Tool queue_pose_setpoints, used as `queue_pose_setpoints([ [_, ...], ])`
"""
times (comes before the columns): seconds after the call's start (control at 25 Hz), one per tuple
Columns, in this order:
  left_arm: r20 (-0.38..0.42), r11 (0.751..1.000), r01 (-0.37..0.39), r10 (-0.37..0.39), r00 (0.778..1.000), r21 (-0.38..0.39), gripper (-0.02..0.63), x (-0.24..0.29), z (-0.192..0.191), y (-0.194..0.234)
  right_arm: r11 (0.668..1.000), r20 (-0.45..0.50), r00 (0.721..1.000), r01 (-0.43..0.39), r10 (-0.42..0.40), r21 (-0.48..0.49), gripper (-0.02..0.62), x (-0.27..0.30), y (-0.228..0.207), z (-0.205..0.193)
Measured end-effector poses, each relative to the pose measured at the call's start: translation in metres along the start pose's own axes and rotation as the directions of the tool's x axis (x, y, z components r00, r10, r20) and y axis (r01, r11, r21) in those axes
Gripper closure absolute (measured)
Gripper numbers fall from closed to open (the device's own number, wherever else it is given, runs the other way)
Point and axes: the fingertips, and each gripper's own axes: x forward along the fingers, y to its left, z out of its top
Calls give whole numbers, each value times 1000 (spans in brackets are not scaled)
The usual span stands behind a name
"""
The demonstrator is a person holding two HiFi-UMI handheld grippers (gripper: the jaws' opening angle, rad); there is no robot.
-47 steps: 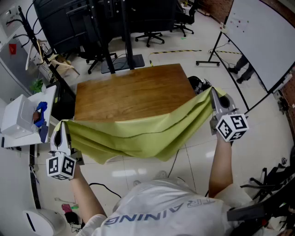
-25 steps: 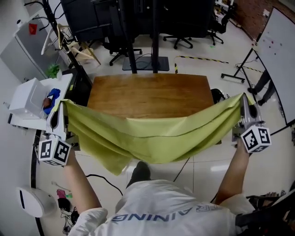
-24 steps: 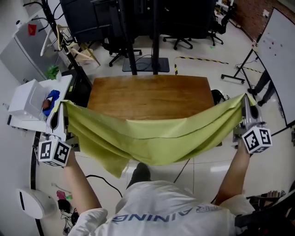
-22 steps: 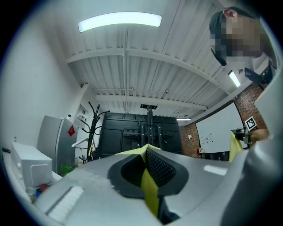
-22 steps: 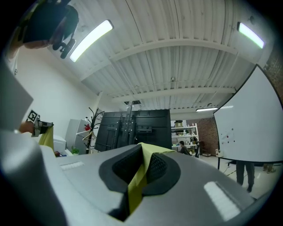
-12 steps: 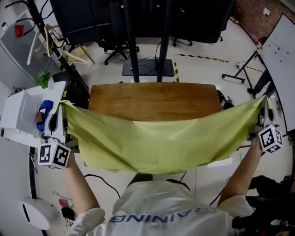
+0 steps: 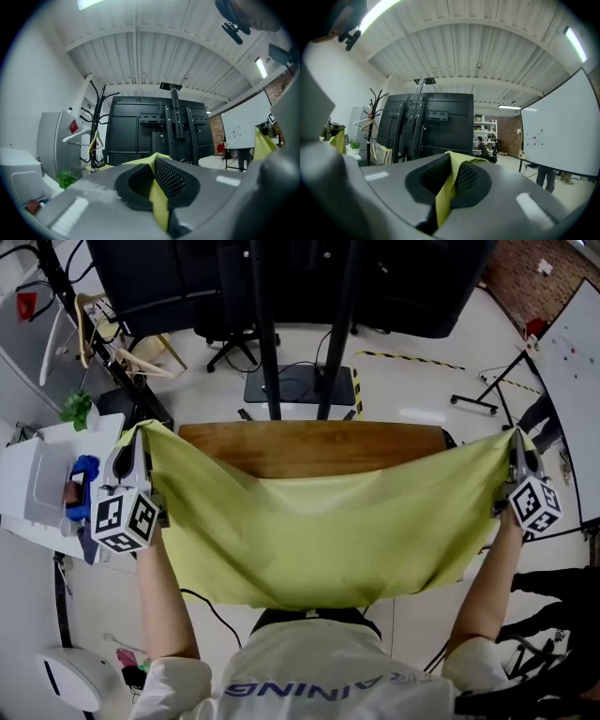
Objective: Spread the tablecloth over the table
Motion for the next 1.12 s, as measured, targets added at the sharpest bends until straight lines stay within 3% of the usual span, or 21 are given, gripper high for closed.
queue_pose_setpoints([
  [0.36,-93,997,14,-7,996,77,600,83,-35,-5,993,-150,982,-119,113,-27,588,101,-17,-68],
  [0.56,-127,997,-5,16,992,80,600,115,-42,32,999,-172,984,-42,45,21,588,122,-80,-87],
  [0.72,-137,993,-17,33,990,117,600,136,-37,62,1000,-183,983,10,-8,5,588,137,-124,-85],
  [0.92,-147,993,-39,55,988,109,600,158,-49,88,1000,-172,985,-2,7,25,588,167,-153,-77],
  [1.12,-194,994,-11,32,981,108,600,181,-82,94,1000,-228,974,-8,14,27,588,198,-158,-99],
])
